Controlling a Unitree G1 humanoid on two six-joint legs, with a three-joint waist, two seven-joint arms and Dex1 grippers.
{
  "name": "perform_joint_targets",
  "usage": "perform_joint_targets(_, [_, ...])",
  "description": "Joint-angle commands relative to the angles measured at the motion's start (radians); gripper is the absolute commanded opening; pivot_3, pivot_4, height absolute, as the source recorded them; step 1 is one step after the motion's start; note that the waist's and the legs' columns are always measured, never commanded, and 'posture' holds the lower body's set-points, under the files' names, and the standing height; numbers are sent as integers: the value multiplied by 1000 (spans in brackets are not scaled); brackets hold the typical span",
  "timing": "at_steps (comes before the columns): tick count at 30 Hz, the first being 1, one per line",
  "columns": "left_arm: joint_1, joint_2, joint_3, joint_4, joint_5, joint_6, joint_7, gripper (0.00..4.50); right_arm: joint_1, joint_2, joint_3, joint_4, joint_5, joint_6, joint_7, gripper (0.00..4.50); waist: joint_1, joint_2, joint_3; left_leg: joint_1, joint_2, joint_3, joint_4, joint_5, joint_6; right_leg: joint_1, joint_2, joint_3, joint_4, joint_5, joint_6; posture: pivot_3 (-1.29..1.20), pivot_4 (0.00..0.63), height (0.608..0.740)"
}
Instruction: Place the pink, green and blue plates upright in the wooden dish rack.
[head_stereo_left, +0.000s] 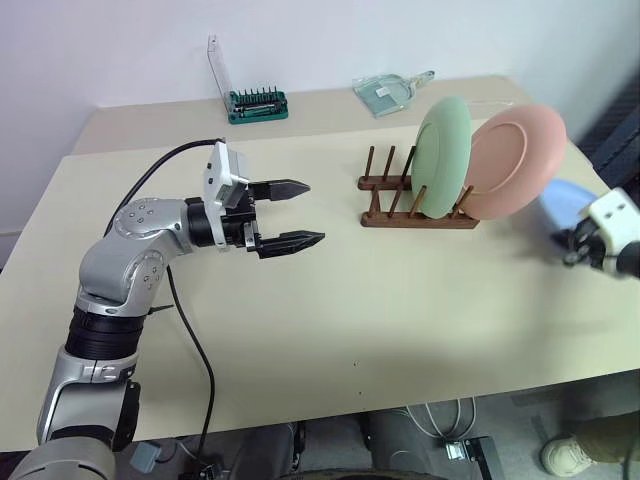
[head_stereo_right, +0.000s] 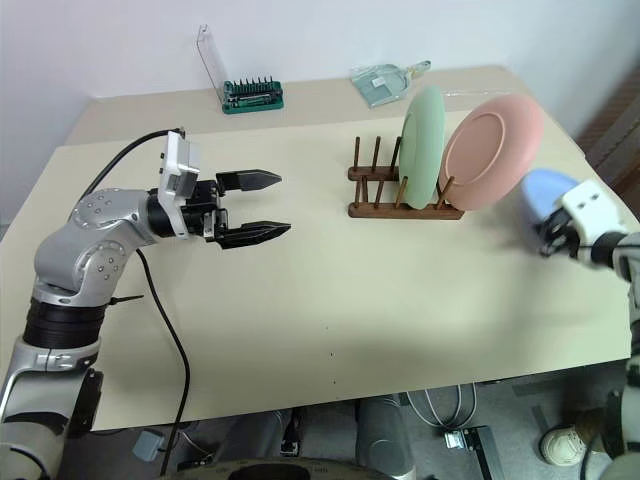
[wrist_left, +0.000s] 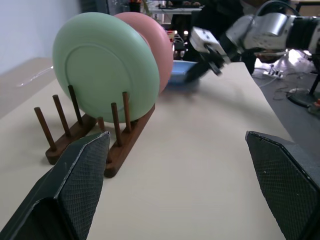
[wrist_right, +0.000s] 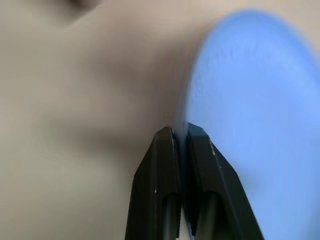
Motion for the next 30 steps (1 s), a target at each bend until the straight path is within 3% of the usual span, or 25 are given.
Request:
perform_joint_targets(1, [-16, 2, 24, -9, -4, -13, 4, 4500, -138, -19, -59, 76, -23, -78, -189, 40, 2, 0, 0, 0, 0, 0, 0, 0, -1, -1, 0, 0, 0, 0, 0, 0, 150, 740])
perform_joint_targets(5, [-27, -5, 25, 0, -1, -20, 13, 4500, -294, -27, -111, 162, -19, -195, -371, 40, 11, 0, 0, -4, 0, -1, -1, 3, -5, -2, 0, -1, -1, 0, 0, 0, 150, 740])
perform_joint_targets(8, [-35, -6, 28, 12, 1, -18, 22, 4500, -364, 71, -194, 75, 159, -214, -227, 40, 6, 0, 0, -4, 0, -1, -1, 2, -4, -2, 0, -1, -2, 0, 0, 0, 150, 740])
perform_joint_targets(11, [-35, -7, 34, 16, 1, -20, 31, 4500, -358, 198, -263, -213, 459, 0, -21, 40, -19, -1, 1, -2, 1, 0, -1, 1, -1, -1, 1, 0, -1, 0, 0, 0, 150, 740])
perform_joint_targets(14, [-31, -17, 52, 9, -3, -36, 53, 4500, -354, 277, -328, -445, 720, 276, -42, 40, -22, 1, 1, -3, 2, -2, -2, 0, 0, -3, 2, -1, 2, 0, 0, 0, 150, 740])
perform_joint_targets(18, [-25, -21, 64, 3, -14, -27, 74, 4500, -348, 333, -366, -612, 977, 502, -68, 40, 8, 1, 1, -7, 1, -3, -1, 2, -4, -6, 1, -1, 1, 0, 0, 0, 150, 740])
perform_joint_targets(23, [-13, -16, 72, -11, -16, -25, 81, 4500, -283, 357, -316, -699, 984, 539, -33, 40, 14, 1, 0, -7, 0, -3, 0, -1, 1, -5, 0, -1, 1, 0, 0, 0, 150, 740])
perform_joint_targets(30, [-5, -2, 87, -21, -28, -13, 85, 4500, -277, 393, -344, -716, 1124, 643, -81, 40, 6, 1, 1, -7, 1, -2, -1, -1, 1, -8, 0, -1, 1, 0, 0, 0, 150, 740])
